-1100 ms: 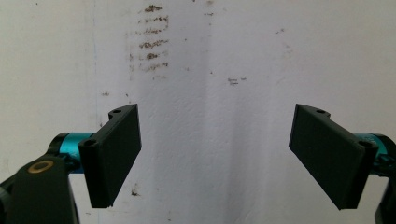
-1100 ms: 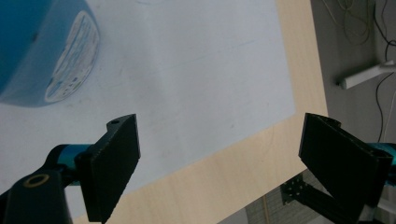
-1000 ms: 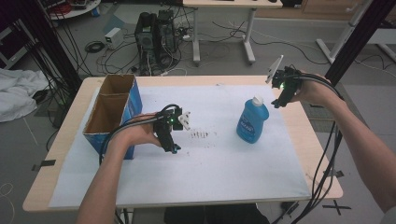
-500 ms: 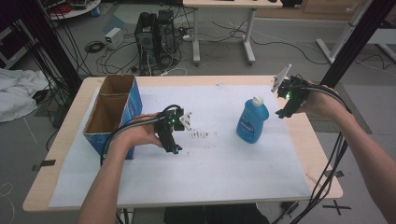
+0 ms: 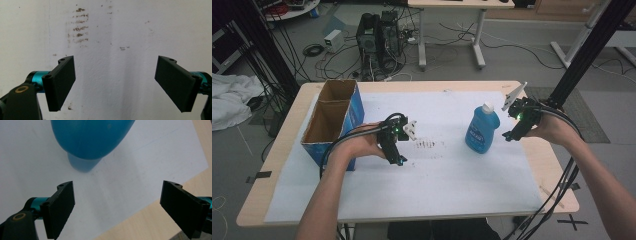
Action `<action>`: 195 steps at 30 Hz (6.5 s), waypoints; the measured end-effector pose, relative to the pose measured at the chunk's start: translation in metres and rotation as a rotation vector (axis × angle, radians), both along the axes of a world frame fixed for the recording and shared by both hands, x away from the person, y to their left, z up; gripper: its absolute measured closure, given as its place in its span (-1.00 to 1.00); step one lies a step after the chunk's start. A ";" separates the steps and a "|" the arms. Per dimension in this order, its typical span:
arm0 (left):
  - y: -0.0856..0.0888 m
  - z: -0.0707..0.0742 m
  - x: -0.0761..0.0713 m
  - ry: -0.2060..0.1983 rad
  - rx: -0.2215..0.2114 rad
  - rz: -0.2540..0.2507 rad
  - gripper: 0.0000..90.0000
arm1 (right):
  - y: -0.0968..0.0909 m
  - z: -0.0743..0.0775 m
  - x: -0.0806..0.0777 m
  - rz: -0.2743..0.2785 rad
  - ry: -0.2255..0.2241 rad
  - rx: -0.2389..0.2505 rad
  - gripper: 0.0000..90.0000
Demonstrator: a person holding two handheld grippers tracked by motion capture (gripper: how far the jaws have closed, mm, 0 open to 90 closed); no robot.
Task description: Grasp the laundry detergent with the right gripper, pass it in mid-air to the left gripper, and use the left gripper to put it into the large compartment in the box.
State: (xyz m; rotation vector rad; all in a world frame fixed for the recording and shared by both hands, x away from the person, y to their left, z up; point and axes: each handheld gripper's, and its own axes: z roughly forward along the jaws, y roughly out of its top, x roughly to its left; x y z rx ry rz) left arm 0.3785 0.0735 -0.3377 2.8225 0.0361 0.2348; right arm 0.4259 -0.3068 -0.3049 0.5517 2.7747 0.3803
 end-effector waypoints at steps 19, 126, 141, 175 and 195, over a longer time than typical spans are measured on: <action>0.003 -0.001 -0.001 -0.001 -0.016 0.007 -0.62 | 0.007 -0.015 -0.014 -0.124 -0.007 0.279 -0.74; 0.008 -0.014 -0.001 0.010 -0.041 0.027 -0.62 | 0.033 -0.066 -0.013 -0.300 -0.069 0.574 -0.29; 0.008 -0.014 -0.001 0.008 -0.047 0.031 -0.62 | 0.027 -0.066 -0.011 -0.320 -0.058 0.616 -0.05; -0.007 0.066 -0.004 -0.031 -0.110 0.001 -0.62 | 0.067 -0.021 -0.029 0.103 -0.033 0.561 0.00; -0.057 0.094 -0.002 0.079 -0.084 -0.043 -0.62 | 0.122 -0.030 -0.041 0.415 0.105 0.521 0.00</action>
